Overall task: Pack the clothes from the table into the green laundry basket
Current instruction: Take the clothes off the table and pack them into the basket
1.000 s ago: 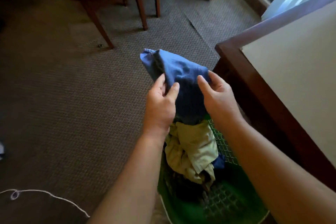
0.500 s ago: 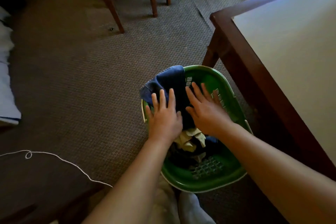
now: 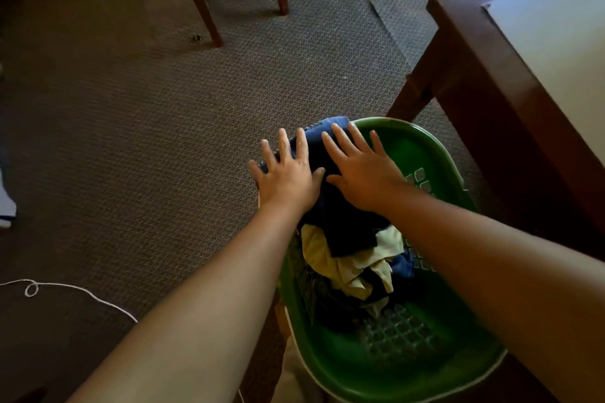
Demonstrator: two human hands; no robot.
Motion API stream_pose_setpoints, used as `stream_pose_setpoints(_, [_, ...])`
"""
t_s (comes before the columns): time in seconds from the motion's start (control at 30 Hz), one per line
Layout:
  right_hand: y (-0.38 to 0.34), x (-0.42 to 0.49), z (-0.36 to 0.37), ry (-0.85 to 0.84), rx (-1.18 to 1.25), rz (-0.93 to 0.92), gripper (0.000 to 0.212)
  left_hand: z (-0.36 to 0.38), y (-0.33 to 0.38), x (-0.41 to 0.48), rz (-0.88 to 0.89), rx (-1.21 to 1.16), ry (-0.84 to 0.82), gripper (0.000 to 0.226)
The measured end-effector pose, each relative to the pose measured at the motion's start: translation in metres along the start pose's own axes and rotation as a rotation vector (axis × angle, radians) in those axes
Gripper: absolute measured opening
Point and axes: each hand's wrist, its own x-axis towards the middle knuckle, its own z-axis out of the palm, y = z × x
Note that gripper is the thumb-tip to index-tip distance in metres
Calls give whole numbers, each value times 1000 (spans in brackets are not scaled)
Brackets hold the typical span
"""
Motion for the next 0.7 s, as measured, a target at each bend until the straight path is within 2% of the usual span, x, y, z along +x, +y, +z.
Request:
stream_pose_setpoints(0.13, [1,44,7,34,-58,-49,78,7,-17,28,36,-4,-27,89])
stream_pose_setpoints(0.23, [-1,61,13,55,-76,-54,67,9,-25,30,102,1,23,81])
stream_pose_setpoints(0.33, [1,62,11,133,-52,-69,50,9,-31,24,164,-12,113,74])
stream_pose_setpoints(0.47, [6,44,4,225,33,-103,57,13,-31,5,277,-31,294,60])
stream_pose_setpoints(0.57, [8,24,-3,358,115,-127,47,14,-26,-8,273,-67,444,53])
stream_pose_setpoints(0.63, [11,5,-4,393,147,-120,35,9,-19,-23,265,-85,465,56])
stream_pose_setpoints(0.7, [14,-14,3,380,121,-110,32,9,-15,-35,265,-59,461,54])
